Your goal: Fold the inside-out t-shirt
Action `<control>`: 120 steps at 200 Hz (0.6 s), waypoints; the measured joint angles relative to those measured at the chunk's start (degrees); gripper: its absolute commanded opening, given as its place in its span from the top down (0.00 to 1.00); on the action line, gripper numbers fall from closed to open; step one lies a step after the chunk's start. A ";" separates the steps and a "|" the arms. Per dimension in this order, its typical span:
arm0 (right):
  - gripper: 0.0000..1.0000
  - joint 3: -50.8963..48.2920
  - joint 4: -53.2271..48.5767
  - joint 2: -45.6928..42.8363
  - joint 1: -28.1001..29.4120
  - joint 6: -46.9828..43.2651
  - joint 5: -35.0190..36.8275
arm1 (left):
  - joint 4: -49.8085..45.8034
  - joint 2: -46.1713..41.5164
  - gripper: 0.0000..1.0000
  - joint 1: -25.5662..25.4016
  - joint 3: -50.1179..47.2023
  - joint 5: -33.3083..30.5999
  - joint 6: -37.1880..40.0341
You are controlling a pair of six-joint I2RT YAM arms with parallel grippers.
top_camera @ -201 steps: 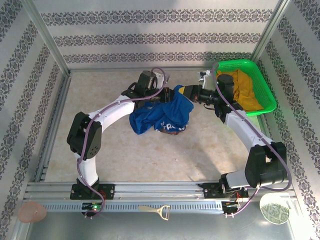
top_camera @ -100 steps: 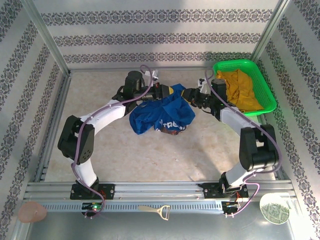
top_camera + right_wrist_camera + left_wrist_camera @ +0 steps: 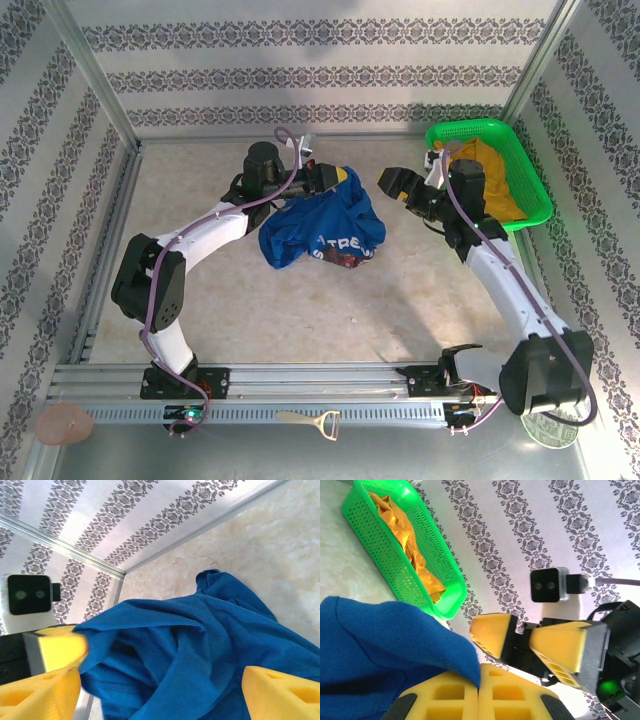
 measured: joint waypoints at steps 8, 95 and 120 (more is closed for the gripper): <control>0.15 0.33 -0.96 0.00 0.76 -0.50 0.59 | 0.00 -0.13 1.00 0.02 0.00 0.09 0.00; 0.59 6.62 -9.77 13.40 9.42 -6.97 8.57 | 0.00 -1.46 1.00 0.02 -0.87 1.36 -0.04; 1.00 7.04 -9.16 15.28 9.09 -7.26 7.61 | 0.00 -2.54 1.00 0.04 -2.16 1.22 -0.07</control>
